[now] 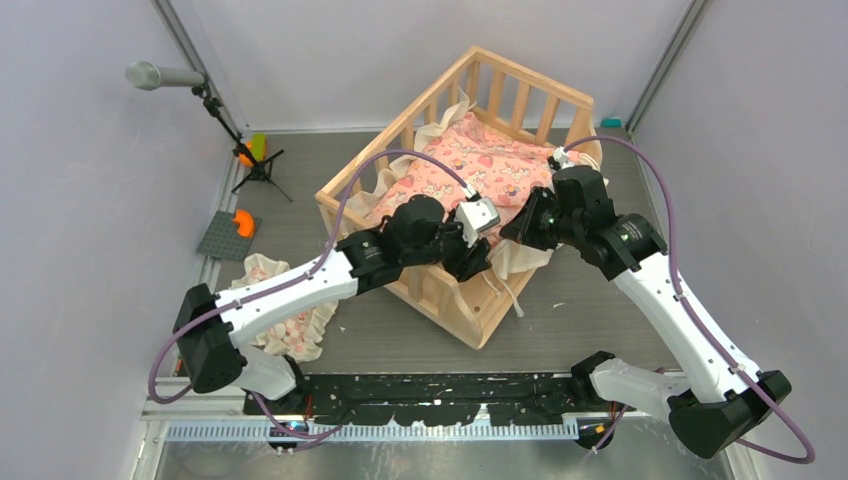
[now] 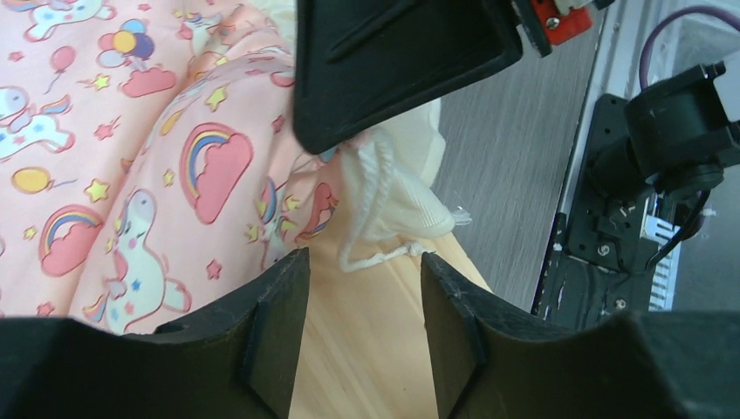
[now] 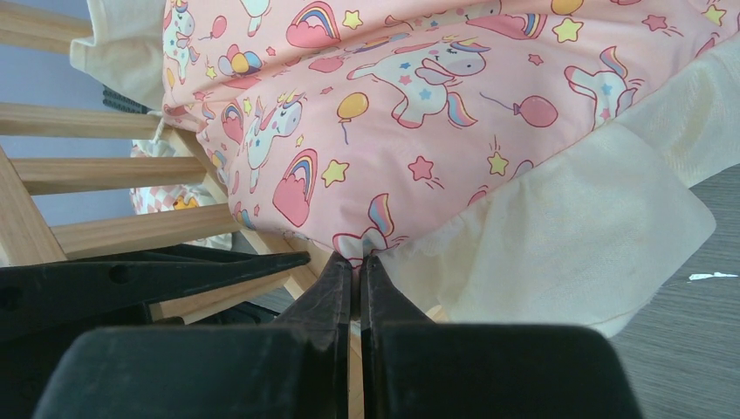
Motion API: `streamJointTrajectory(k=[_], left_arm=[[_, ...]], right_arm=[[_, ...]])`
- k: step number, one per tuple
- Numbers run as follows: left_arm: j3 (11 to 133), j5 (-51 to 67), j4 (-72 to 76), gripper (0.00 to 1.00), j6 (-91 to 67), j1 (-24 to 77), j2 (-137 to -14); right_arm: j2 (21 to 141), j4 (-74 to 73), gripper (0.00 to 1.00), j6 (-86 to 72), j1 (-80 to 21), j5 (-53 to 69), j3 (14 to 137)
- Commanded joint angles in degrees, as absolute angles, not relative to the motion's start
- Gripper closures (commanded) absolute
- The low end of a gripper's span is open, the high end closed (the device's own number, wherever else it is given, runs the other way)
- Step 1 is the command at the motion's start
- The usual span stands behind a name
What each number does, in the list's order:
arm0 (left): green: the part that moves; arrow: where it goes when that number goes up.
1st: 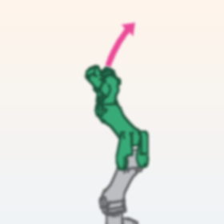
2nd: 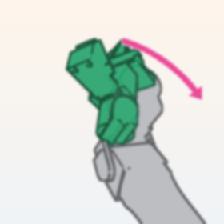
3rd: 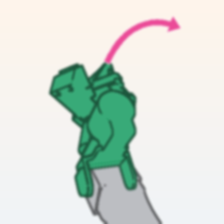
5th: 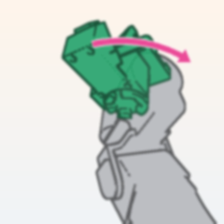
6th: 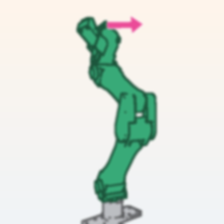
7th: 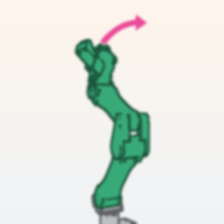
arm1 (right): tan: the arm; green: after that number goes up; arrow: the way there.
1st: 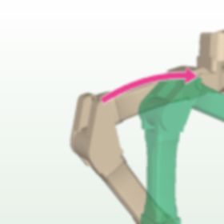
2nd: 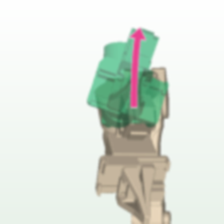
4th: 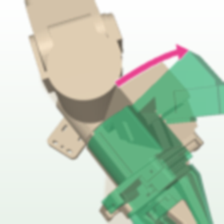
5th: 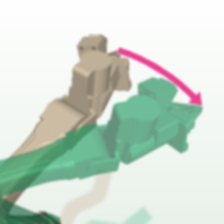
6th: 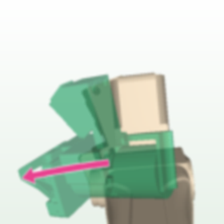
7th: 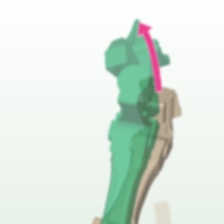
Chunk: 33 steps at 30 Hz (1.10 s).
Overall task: Set up the pet bed
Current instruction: Adjust the ropes on the mattress.
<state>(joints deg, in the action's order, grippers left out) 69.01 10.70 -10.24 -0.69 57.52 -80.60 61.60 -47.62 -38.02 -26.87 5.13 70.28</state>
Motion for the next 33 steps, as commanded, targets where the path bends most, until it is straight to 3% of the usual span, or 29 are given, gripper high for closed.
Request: streamJointTrajectory(k=[1, 20, 33], left_arm=[[72.2, 15.2, -12.7, 0.48, 4.4, 57.6, -83.4], [73.3, 17.5, -9.2, 0.55, 6.9, 56.5, -88.5], [72.5, 18.3, -9.4, 0.94, 6.6, 56.0, -87.6]], right_arm=[[60.4, -45.4, 0.99, -37.4, -26.5, 4.7, 71.8], [59.8, -45.8, 0.99, -37.2, -26.5, 6.0, 72.0], [59.7, -45.7, 0.99, -36.9, -26.5, 5.9, 71.7]])
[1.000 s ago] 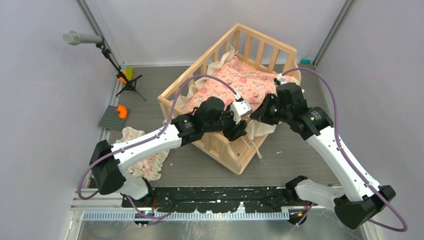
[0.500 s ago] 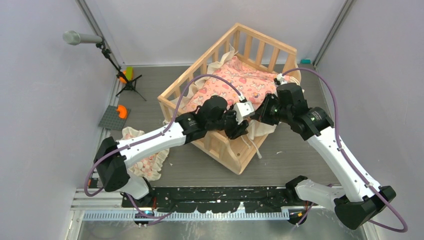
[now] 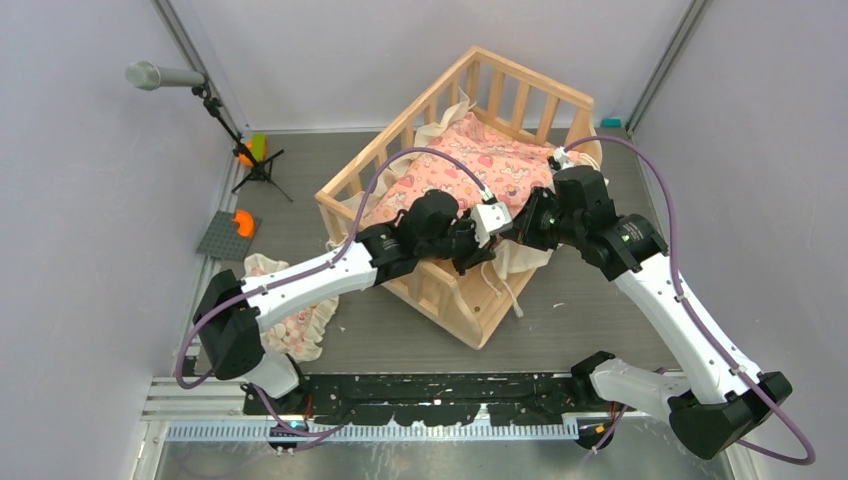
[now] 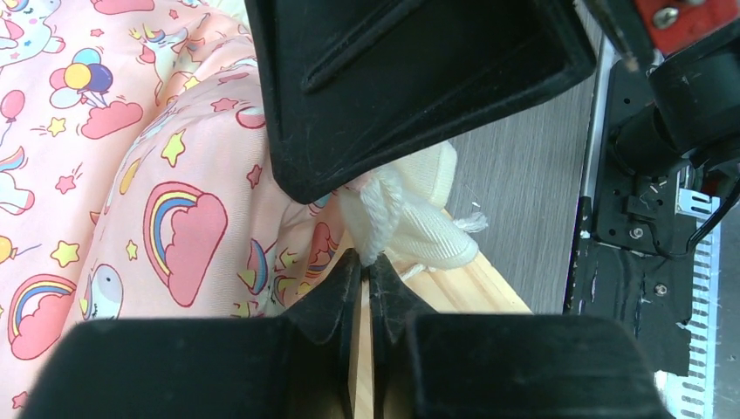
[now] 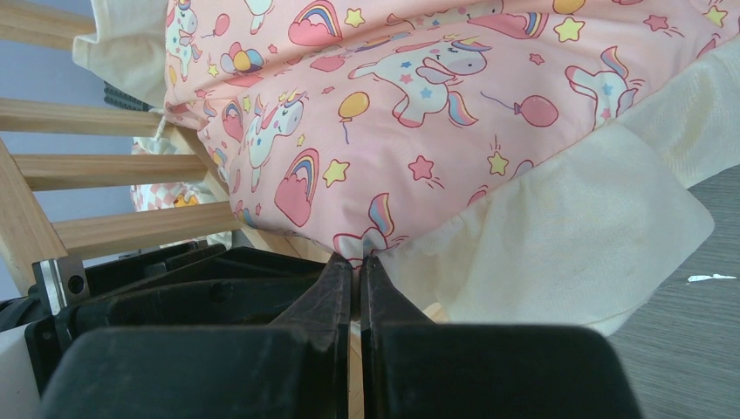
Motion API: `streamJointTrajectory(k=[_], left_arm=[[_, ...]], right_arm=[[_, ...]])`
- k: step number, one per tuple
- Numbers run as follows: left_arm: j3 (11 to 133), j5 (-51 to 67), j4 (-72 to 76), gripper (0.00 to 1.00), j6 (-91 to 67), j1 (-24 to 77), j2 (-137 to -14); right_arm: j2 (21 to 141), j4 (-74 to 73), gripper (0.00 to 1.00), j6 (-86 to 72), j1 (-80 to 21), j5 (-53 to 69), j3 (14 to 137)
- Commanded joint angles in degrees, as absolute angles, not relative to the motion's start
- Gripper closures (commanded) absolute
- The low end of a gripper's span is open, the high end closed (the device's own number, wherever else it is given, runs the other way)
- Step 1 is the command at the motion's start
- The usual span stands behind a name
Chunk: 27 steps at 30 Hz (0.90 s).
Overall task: Set up the pet bed
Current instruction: Adjust the ropes on the mattress.
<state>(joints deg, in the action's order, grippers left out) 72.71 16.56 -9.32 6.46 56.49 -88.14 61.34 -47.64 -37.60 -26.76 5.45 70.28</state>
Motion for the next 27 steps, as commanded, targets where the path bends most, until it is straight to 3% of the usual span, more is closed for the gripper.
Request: streamJointTrajectory(k=[1, 13, 23, 27], left_arm=[[72.3, 18.3, -9.5, 0.96, 6.7, 55.9, -87.3], [73.6, 19.6, -13.4, 1.0, 8.0, 55.6, -84.5], [77.5, 25.4, -11.5, 1.0, 0.3, 49.6, -86.5], [79.9, 26.2, -11.3, 1.0, -1.5, 49.2, -88.4]], right_arm=[[59.7, -45.7, 0.99, -36.9, -26.5, 5.8, 71.6], [59.6, -46.7, 0.98, -36.3, -26.4, 4.5, 71.6], [55.4, -48.1, 0.55, -33.9, -26.4, 4.6, 72.6], [51.5, -47.8, 0.49, -29.5, -26.5, 9.2, 70.8]])
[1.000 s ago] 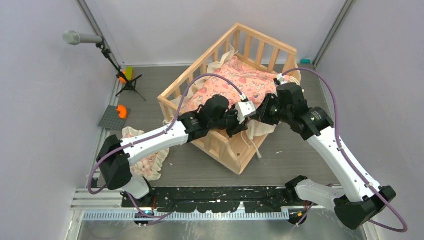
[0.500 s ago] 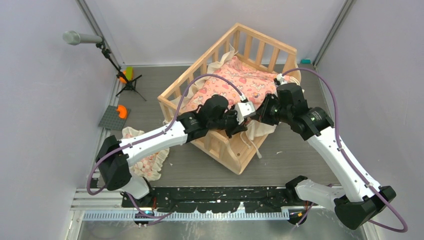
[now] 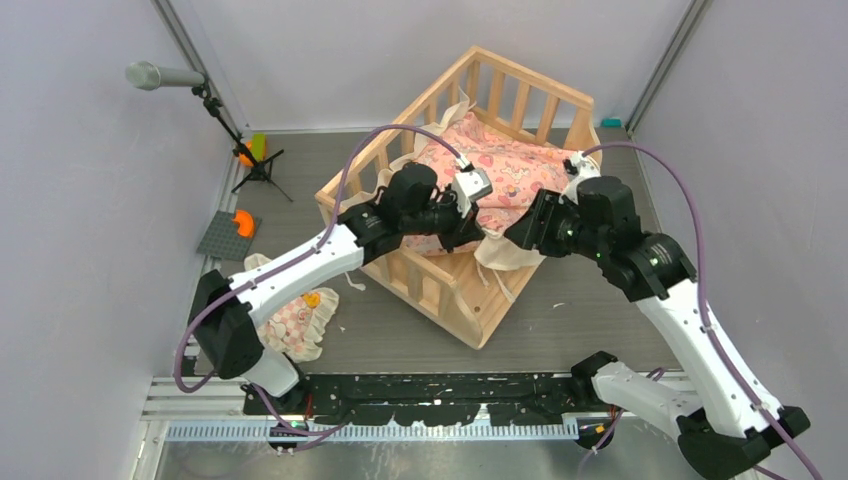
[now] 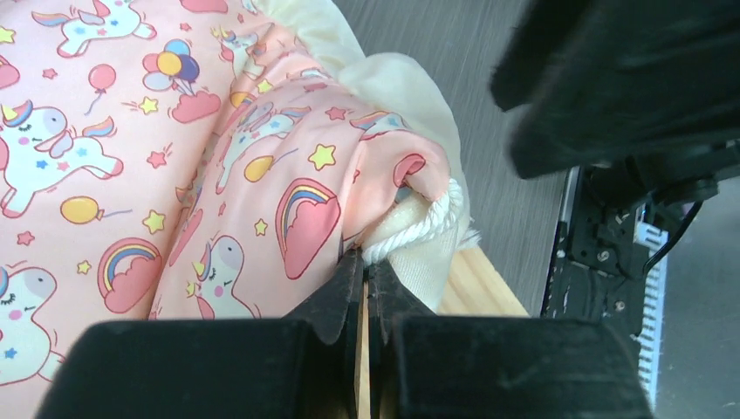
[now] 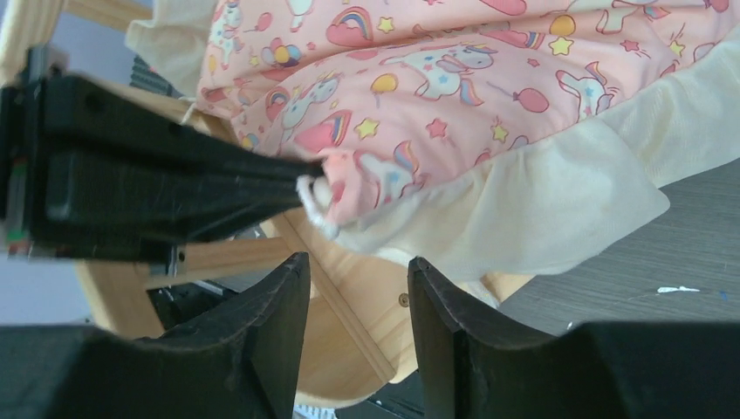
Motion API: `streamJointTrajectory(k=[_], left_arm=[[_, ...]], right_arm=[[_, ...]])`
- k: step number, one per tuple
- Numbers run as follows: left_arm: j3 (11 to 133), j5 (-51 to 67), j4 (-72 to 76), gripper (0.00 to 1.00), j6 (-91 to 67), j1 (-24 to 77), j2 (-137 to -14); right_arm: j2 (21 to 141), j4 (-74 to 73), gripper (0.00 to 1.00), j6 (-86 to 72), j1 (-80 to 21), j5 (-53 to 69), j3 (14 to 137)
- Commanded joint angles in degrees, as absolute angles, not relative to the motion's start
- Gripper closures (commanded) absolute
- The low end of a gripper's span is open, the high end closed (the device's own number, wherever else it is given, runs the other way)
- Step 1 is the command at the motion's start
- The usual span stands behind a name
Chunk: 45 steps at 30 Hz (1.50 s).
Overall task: Set up the pet bed
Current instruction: Adjust the ropes on the mattress.
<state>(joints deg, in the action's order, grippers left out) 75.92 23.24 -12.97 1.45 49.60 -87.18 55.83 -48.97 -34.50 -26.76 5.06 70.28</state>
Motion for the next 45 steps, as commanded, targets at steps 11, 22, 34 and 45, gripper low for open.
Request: streamJointTrajectory(k=[11, 22, 34, 45], left_arm=[[90.7, 24.8, -18.4, 1.0, -2.6, 48.7, -92.8], [93.5, 23.6, -20.5, 1.0, -3.7, 48.3, -94.1], [93.5, 24.5, -21.0, 1.0, -3.8, 47.7, -94.2], [93.4, 25.3, -20.5, 1.0, -4.7, 47.2, -94.1]], right_arm=[[47.9, -37.3, 0.61, -29.4, -26.5, 27.4, 58.0], [44.8, -21.5, 0.49, -29.1, -26.9, 12.3, 44.4], [50.6, -4.6, 0.55, -30.5, -26.9, 12.9, 39.4], [53.9, 2.1, 0.58, -31.7, -26.9, 11.2, 37.6]])
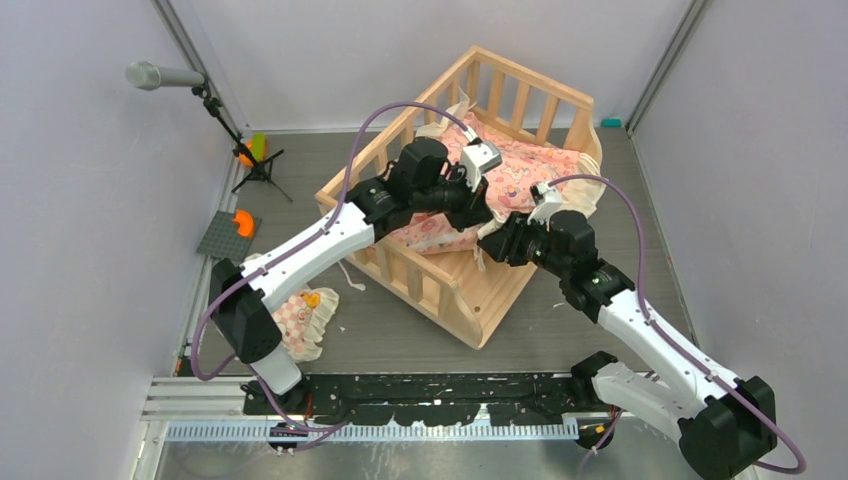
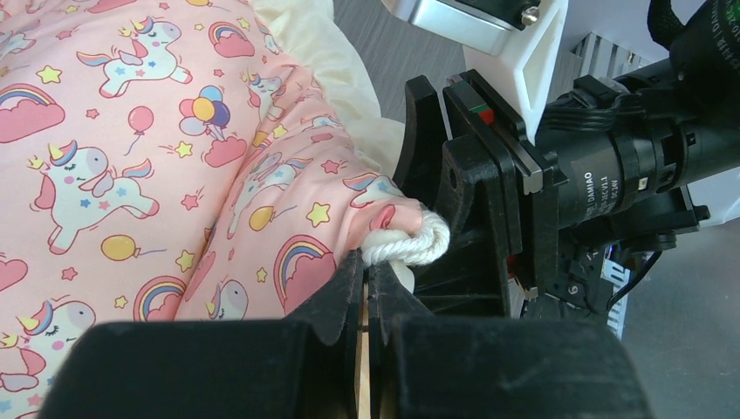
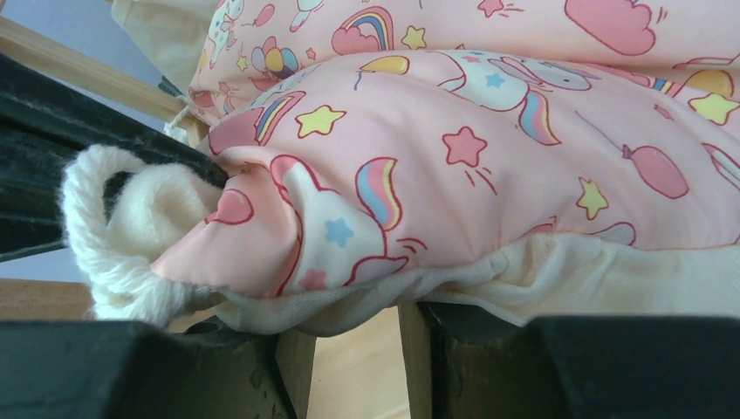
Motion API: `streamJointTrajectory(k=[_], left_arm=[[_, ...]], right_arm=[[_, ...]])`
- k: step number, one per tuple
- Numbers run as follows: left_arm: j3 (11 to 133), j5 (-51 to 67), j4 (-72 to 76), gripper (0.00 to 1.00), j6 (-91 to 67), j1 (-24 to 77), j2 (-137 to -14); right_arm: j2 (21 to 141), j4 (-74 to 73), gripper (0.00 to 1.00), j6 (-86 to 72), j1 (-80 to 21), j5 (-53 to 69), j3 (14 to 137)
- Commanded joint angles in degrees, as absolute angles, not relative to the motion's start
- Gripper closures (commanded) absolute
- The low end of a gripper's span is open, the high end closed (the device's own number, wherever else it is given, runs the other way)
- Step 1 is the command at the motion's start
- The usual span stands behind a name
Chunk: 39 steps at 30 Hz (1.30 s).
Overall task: Set up the pet bed
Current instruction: Adjust the ropes on the mattress.
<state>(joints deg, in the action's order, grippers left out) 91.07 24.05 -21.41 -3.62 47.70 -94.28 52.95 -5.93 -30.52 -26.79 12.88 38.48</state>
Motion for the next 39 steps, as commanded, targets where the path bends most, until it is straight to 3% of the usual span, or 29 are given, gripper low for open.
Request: streamJointTrajectory(k=[1, 7, 11, 20, 28, 39], left_arm=[[93.4, 25.4, -20.5, 1.0, -4.8, 47.1, -94.1], [93.3, 25.7, -20.0, 1.0, -5.4, 46.8, -94.0], [93.3, 26.2, -19.8, 1.0, -5.9, 46.5, -94.1], [92.9, 26.5, -19.6, 1.0, -6.2, 46.0, -93.9], [92.3, 28.5, -20.2, 1.0, -5.7, 45.4, -93.9], [94.7, 32.3, -23.8, 1.0, -2.9, 44.7, -93.2]], right_arm=[[54.3, 3.1, 0.58, -32.0, -26.9, 11.3, 37.3], [55.4, 7.8, 0.59, -32.9, -26.9, 12.5, 35.5], [55.9, 8.8, 0.66, -33.2, -26.9, 12.6, 35.0], [52.1, 4.0, 0.99, -32.8, -26.9, 8.9, 35.0], [42.6, -13.1, 1.0, -29.2, -26.9, -3.2, 37.0], [46.4, -17.6, 1.0, -28.9, -26.8, -6.5, 39.7]])
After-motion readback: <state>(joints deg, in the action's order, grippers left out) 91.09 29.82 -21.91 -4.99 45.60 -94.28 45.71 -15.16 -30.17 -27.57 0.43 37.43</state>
